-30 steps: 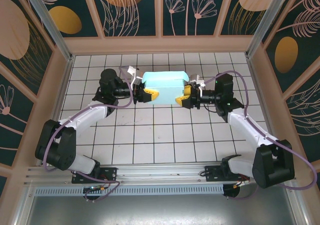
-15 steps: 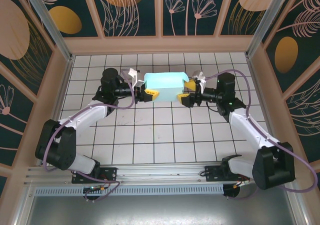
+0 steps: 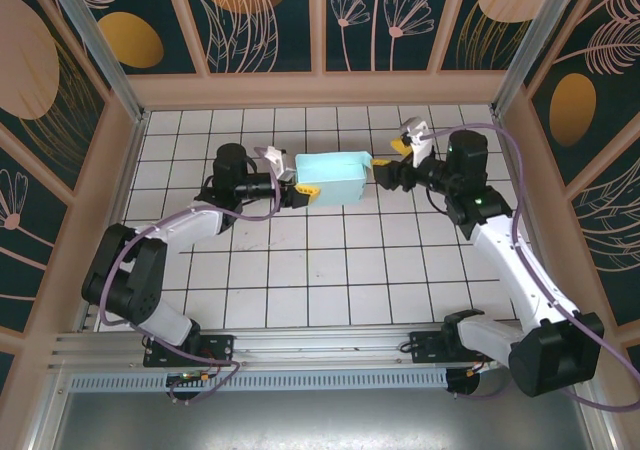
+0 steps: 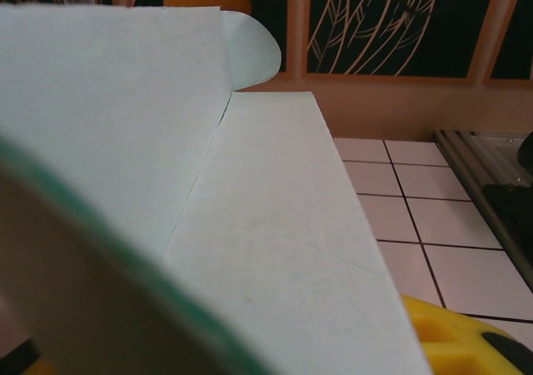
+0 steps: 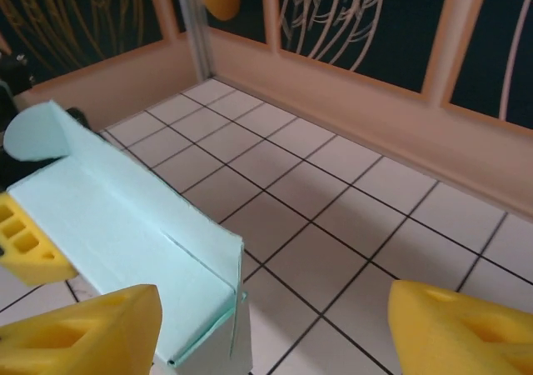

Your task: Fold the paper box

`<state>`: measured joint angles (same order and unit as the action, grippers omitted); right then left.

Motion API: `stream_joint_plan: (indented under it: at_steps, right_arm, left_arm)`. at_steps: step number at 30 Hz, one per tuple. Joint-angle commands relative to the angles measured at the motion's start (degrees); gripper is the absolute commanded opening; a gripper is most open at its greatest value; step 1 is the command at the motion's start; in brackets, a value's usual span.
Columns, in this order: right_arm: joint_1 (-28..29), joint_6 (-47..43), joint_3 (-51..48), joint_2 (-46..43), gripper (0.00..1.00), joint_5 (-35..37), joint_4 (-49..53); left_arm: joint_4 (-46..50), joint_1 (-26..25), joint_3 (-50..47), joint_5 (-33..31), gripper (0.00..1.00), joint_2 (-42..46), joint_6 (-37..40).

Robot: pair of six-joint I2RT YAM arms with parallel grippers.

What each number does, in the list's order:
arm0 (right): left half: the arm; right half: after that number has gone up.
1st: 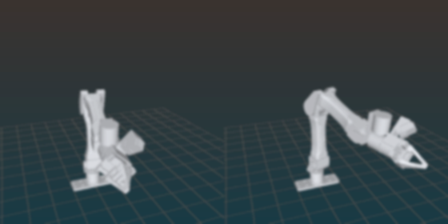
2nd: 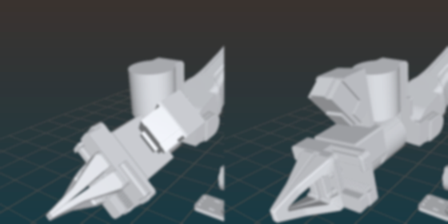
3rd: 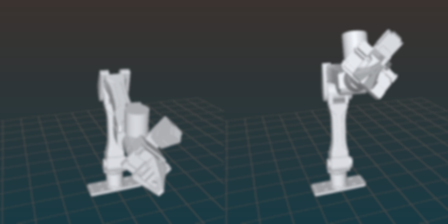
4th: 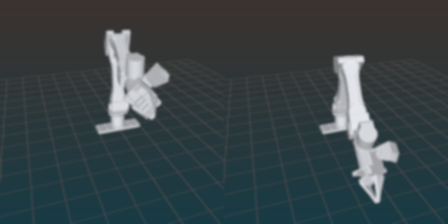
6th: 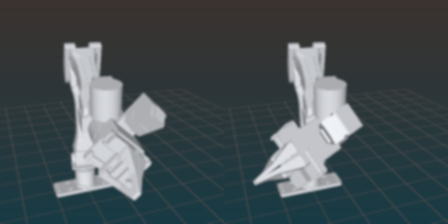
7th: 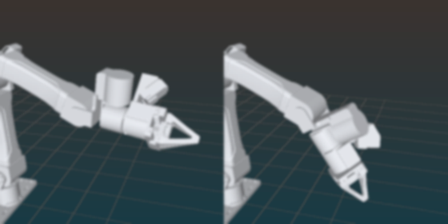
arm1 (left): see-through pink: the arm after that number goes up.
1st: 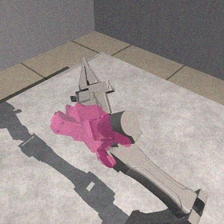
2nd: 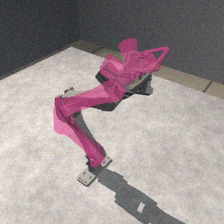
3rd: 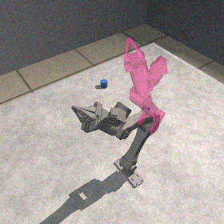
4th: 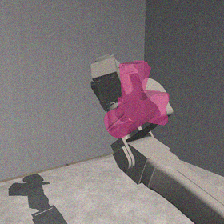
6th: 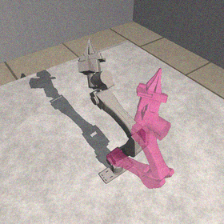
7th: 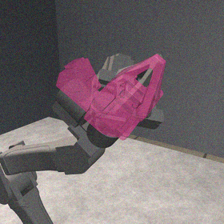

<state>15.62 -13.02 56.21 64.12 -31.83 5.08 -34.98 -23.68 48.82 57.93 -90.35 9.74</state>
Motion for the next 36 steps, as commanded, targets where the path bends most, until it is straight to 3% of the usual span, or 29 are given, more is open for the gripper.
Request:
stream_joint_plan:
  at_steps: [1, 12, 15, 21, 28, 36]
  right_arm:
    - [1.66, -0.88, 2.66, 2.89, 0.72, 5.86, 5.29]
    - [2.74, -3.75, 3.49, 9.60, 0.72, 7.00, 9.21]
    - [2.75, -3.84, 2.93, 11.62, 0.64, 6.36, 9.04]
    - [3.27, -5.60, 5.23, 17.25, 0.56, 3.95, 12.35]
    - [5.72, -7.41, 8.20, 23.51, 0.56, 4.94, 14.86]
    - [6.51, -6.39, 14.21, 30.40, 0.42, 4.33, 16.66]
  left_arm:
    - [-4.33, -0.31, -2.04, -2.88, 0.29, -2.55, 0.59]
    - [-17.69, -0.49, -14.05, -11.31, 0.30, -7.04, -3.25]
    - [-20.14, -0.50, -16.31, -11.98, 0.31, -9.38, -2.64]
    - [-19.23, -0.52, -17.58, -13.05, 0.31, -10.79, 0.48]
    - [-16.32, -0.47, -16.96, -12.75, 0.32, -11.52, 2.75]
    - [-15.12, -0.49, -17.00, -12.63, 0.33, -11.20, 3.73]
